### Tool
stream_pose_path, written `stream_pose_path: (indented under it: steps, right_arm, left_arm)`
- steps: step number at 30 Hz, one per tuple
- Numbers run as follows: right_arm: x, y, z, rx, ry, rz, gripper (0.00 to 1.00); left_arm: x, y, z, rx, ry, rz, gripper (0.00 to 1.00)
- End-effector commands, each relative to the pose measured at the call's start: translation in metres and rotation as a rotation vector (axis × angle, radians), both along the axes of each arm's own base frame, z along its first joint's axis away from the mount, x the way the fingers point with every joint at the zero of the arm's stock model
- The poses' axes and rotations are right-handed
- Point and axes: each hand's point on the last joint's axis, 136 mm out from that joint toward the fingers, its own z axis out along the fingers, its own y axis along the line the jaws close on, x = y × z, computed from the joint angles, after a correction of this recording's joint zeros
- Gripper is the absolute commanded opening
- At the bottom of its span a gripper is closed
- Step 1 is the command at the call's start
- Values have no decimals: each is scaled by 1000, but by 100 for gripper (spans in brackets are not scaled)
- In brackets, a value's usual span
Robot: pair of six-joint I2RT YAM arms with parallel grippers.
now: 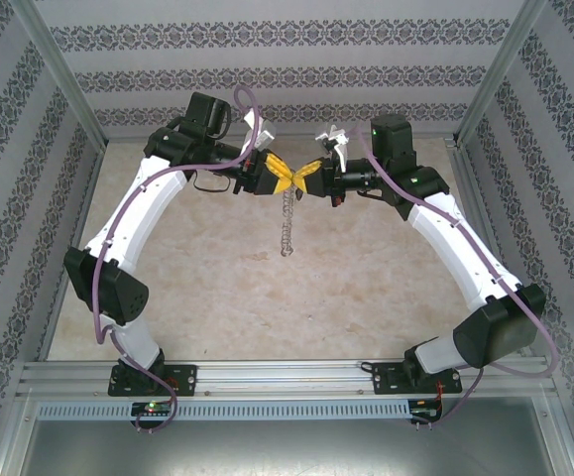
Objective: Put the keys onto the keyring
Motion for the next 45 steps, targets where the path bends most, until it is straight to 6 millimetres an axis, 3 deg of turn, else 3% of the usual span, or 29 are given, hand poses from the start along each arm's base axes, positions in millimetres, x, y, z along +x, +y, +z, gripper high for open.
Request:
stream_pose_path:
  steps: [1, 8, 27, 35, 45]
  right_arm:
    - [-10, 1, 14, 25, -77, 29, 0]
    - [-9, 0, 12, 25, -68, 27, 0]
    - [-13, 4, 20, 45, -84, 48, 0]
    - [-10, 4, 18, 42, -83, 43, 0]
    - [-7, 5, 16, 40, -82, 35, 0]
  left_arm:
    - [-3, 1, 11, -7, -62, 9, 30]
    - [5, 15, 21, -13, -111, 78, 35]
    - [12, 1, 4, -9, -16, 22, 38]
    - [7, -3, 5, -24, -9, -11, 22]
    - [1, -6, -1, -22, 15, -40, 26]
